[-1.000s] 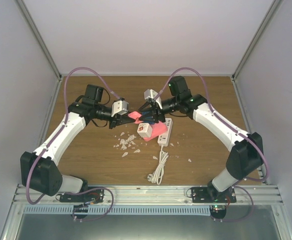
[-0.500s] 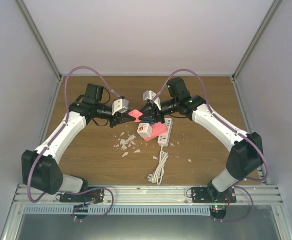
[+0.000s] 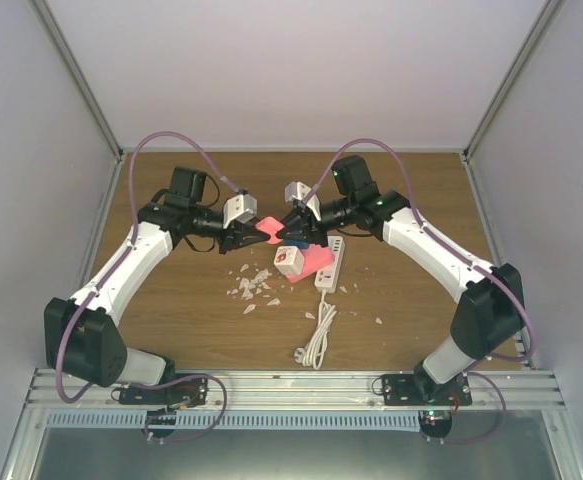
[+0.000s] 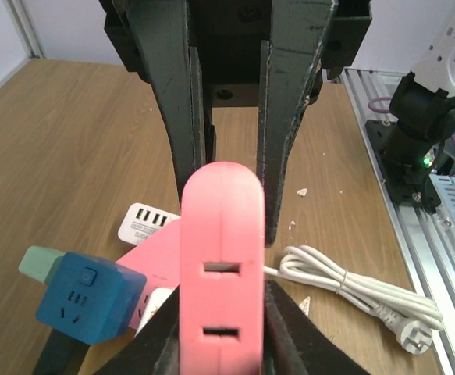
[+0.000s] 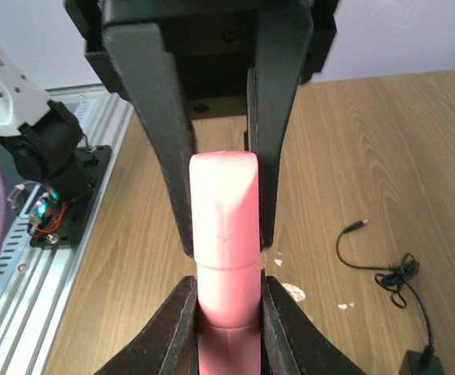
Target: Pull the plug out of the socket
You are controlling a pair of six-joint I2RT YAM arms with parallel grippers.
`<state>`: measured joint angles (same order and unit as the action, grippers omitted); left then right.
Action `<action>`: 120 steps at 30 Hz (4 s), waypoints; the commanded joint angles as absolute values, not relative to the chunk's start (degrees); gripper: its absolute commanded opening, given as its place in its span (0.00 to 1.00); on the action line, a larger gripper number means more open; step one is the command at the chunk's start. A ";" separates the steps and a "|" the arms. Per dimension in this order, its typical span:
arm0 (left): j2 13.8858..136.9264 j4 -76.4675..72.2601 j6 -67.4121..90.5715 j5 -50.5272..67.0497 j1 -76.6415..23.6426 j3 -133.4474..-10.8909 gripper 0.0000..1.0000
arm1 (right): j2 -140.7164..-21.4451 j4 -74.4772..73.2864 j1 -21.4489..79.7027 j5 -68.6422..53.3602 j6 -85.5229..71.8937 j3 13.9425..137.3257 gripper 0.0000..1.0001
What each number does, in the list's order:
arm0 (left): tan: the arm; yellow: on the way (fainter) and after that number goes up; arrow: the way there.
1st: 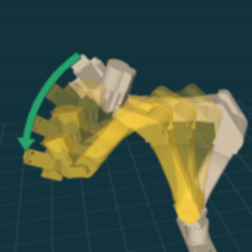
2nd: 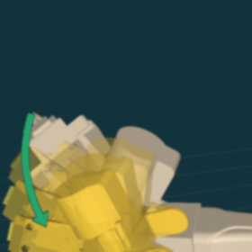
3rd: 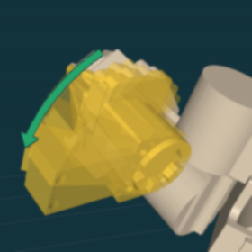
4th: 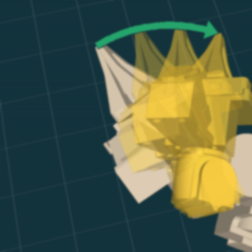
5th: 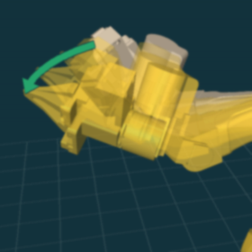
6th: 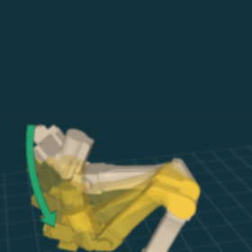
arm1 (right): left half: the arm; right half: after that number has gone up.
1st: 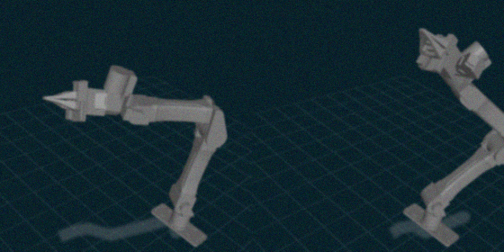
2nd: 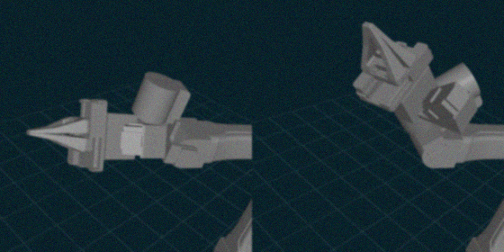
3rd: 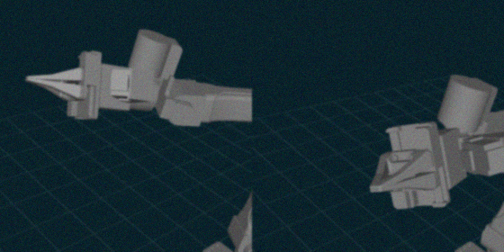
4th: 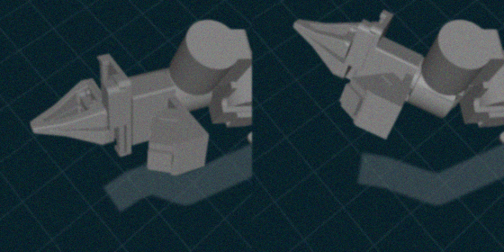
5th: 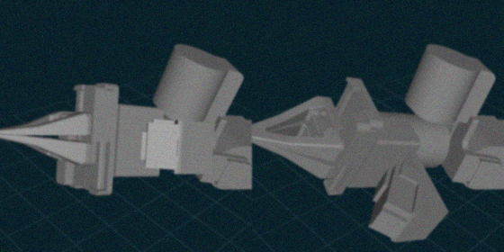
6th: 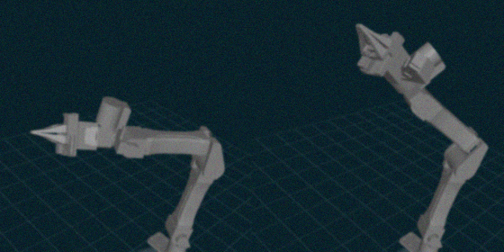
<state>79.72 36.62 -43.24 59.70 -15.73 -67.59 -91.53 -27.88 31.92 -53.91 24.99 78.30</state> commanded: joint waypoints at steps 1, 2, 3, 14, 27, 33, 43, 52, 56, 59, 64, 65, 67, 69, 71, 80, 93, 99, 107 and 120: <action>78.86 33.57 -41.93 61.01 -13.62 -67.72 0.28 | -92.24 -28.56 31.35 -50.47 22.85 78.60 0.01; 78.69 33.84 -41.99 60.95 -13.24 -67.68 0.32 | -92.28 -28.63 31.27 -50.66 22.85 78.51 0.01; 78.41 33.96 -42.01 60.80 -13.04 -67.68 0.36 | -92.25 -28.65 31.21 -50.78 22.85 78.41 0.01; 79.58 31.56 -38.26 59.37 -13.97 -68.51 0.42 | -92.02 -28.34 31.14 -52.01 23.53 78.29 0.00; 81.96 35.10 -37.55 60.74 -13.89 -71.07 0.00 | -91.65 -27.58 31.05 -52.04 23.73 78.03 0.10; 83.84 38.72 -35.37 58.86 -10.81 -73.74 0.00 | -92.09 -26.62 30.44 -51.22 23.26 78.92 0.71; 77.02 29.11 -34.94 45.84 -1.52 -69.70 0.00 | -92.08 -23.98 29.63 -48.76 23.90 80.20 1.00; 79.39 26.64 -43.18 29.55 4.57 -70.61 0.00 | -92.73 -23.45 29.06 -46.91 24.35 81.78 1.00; 82.87 27.59 -53.99 26.36 8.04 -71.90 0.00 | -92.79 -23.63 28.93 -46.51 25.23 81.63 1.00; 86.68 24.28 -59.58 19.74 9.86 -71.55 0.00 | -92.80 -23.61 28.92 -45.94 25.86 81.54 1.00; 92.50 16.35 -63.49 13.16 13.27 -72.08 0.00 | -92.73 -23.64 28.92 -44.75 26.78 81.34 1.00; 93.61 14.63 -63.94 12.31 13.68 -72.19 0.00 | -92.88 -23.64 28.92 -44.57 26.88 81.36 1.00; 96.18 12.36 -65.10 10.79 14.28 -73.29 0.00 | -93.13 -23.65 28.92 -44.05 26.90 81.36 1.00; 99.67 10.53 -66.24 8.65 14.49 -74.85 0.00 | -93.42 -23.72 28.96 -43.61 26.96 81.47 1.00; 102.97 8.87 -66.79 6.38 14.59 -76.85 0.00 | -93.50 -23.50 28.84 -43.15 26.98 81.31 1.00; 115.40 2.25 -68.22 -1.82 14.53 -85.07 0.00 | -93.88 -22.29 28.75 -42.03 27.66 79.99 1.00; 124.28 -1.43 -71.00 -4.46 14.16 -88.73 0.04 | -95.82 -23.82 28.74 -41.22 28.18 81.72 1.00; 124.25 0.55 -70.67 -3.58 13.55 -86.19 0.05 | -95.91 -24.25 28.65 -40.92 28.78 81.34 1.00; 122.89 5.88 -67.01 -2.63 12.92 -83.51 0.22 | -95.78 -25.13 28.57 -42.05 29.42 80.75 1.00; 114.68 18.10 -59.05 6.92 12.93 -82.52 0.67 | -93.94 -26.29 28.32 -42.47 31.73 78.74 1.00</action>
